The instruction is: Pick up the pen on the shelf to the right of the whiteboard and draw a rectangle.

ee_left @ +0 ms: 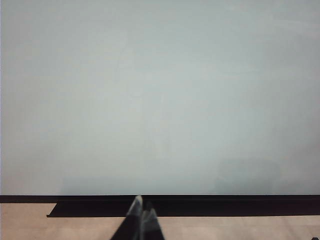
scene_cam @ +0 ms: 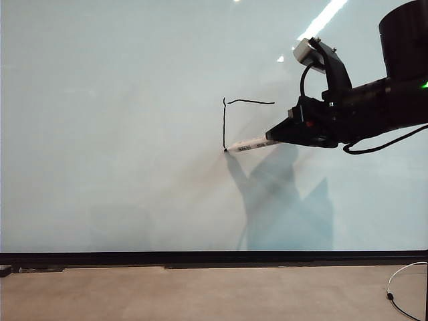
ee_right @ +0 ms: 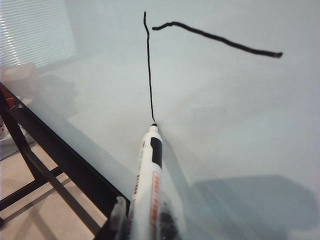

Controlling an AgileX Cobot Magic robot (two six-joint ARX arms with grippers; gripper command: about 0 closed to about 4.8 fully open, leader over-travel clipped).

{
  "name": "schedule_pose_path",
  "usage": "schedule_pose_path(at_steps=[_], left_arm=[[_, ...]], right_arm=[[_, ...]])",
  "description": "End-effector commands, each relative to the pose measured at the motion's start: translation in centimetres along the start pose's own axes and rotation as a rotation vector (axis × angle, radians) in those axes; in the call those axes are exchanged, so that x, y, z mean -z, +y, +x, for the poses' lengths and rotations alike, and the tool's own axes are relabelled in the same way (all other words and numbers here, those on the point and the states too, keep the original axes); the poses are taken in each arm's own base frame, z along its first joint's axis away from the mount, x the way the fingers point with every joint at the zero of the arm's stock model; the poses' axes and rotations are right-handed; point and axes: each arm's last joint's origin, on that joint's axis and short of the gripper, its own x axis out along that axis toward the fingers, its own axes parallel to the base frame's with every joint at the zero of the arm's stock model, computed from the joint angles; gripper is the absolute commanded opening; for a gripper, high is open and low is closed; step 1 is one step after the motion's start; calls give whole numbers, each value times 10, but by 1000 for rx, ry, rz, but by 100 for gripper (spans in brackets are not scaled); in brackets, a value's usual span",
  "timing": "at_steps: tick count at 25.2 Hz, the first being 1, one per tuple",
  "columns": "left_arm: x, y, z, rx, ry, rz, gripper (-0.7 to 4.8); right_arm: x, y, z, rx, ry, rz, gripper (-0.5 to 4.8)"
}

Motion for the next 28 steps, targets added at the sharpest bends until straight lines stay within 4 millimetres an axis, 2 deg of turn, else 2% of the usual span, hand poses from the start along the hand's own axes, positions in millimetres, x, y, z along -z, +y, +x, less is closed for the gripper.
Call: schedule_pose_path(at_steps=[1,28], left_arm=[[-2,0,0,4,-9,4,-4],[-2,0,0,4,-9,4,-4]], right_arm=[[-2,-1,2,-1,-18,-9,-5],[-5,-4,0,62,-26,-14,-5]])
